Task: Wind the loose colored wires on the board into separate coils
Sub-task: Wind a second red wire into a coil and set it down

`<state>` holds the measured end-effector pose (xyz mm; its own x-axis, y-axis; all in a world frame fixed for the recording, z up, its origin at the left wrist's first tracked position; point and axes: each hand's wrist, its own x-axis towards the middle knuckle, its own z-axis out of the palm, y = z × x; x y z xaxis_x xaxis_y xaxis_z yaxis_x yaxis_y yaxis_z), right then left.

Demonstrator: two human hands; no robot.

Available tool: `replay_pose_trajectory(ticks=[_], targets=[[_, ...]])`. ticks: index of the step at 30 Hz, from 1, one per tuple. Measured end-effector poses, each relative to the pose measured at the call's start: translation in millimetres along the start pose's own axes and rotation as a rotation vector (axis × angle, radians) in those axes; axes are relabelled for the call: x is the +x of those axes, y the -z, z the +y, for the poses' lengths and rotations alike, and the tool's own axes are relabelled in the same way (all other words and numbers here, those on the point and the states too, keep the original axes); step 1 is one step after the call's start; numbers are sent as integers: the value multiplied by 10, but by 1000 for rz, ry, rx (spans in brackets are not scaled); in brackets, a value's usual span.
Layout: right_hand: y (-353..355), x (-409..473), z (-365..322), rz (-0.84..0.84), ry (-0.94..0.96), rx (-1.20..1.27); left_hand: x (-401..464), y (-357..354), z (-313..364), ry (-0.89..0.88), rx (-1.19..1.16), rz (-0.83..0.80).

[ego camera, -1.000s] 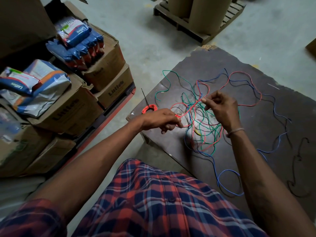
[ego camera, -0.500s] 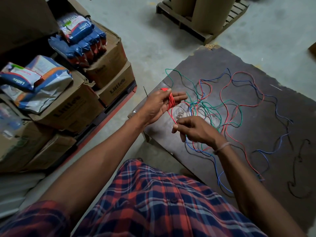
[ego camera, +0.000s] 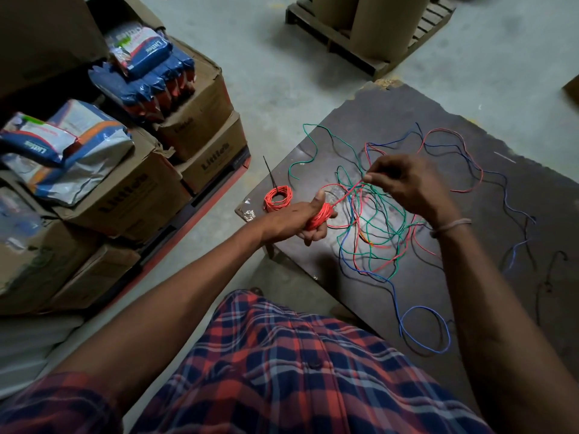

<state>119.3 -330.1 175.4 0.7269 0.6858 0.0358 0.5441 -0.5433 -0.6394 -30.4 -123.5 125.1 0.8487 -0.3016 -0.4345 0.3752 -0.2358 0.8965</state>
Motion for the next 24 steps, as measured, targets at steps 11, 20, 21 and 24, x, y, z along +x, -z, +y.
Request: replay_pose_trajectory(ticks=[11, 20, 21, 24], targets=[[-1003, -342, 100, -190, -202, 322, 7, 100, 169, -270, -760, 64], [-925, -529, -499, -536, -116, 290, 78, 205, 92, -127, -401, 393], [-852, -516, -532, -533, -110, 312, 71, 209, 80, -99, -330, 399], [-583, -462, -603, -556, -207, 560, 74, 216, 7, -59, -126, 388]])
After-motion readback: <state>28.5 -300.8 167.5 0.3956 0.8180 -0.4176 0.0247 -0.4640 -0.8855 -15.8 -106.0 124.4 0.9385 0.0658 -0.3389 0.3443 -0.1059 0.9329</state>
